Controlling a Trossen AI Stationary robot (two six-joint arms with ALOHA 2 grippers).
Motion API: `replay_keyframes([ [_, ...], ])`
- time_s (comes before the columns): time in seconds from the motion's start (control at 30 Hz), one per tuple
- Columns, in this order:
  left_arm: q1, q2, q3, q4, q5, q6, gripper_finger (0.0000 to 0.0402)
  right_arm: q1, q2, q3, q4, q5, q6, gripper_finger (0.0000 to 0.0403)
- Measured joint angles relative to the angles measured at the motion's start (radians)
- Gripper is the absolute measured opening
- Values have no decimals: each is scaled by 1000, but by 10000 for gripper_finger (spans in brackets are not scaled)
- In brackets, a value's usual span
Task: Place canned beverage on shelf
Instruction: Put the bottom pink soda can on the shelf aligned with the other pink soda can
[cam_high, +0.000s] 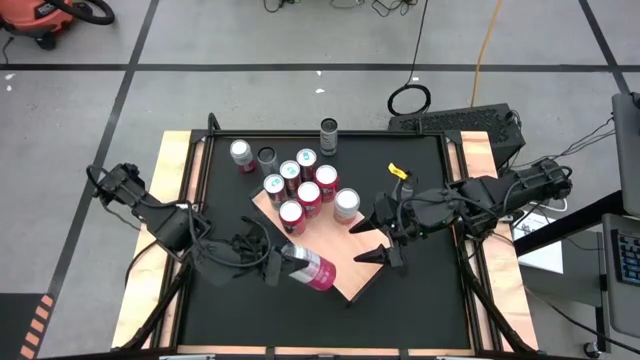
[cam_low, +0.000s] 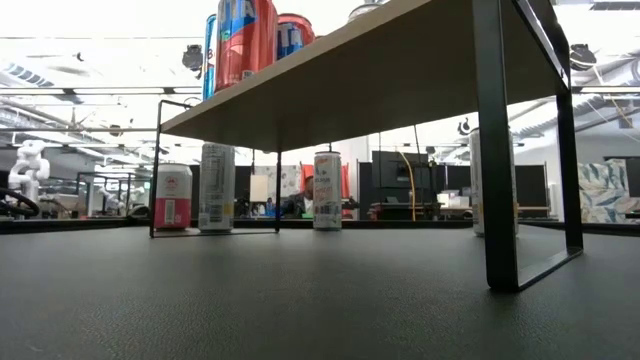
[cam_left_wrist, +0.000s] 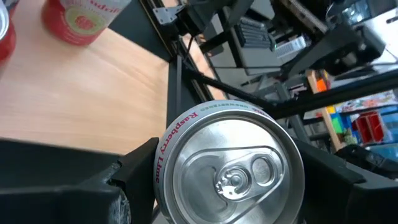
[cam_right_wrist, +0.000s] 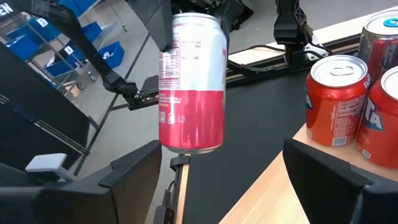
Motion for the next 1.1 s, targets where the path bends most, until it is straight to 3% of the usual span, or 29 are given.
replay_keyframes([
  [0.27, 29, 0, 0, 32, 2, 0, 283, 0, 0, 0, 20, 0, -9, 315],
  [0.6, 51, 0, 0, 71, 2, -1, 283, -8, 0, 0, 24, -1, -22, 362],
  [1.1, 114, 0, 0, 103, 13, -28, 283, -9, 44, 0, 30, -2, -113, 363],
])
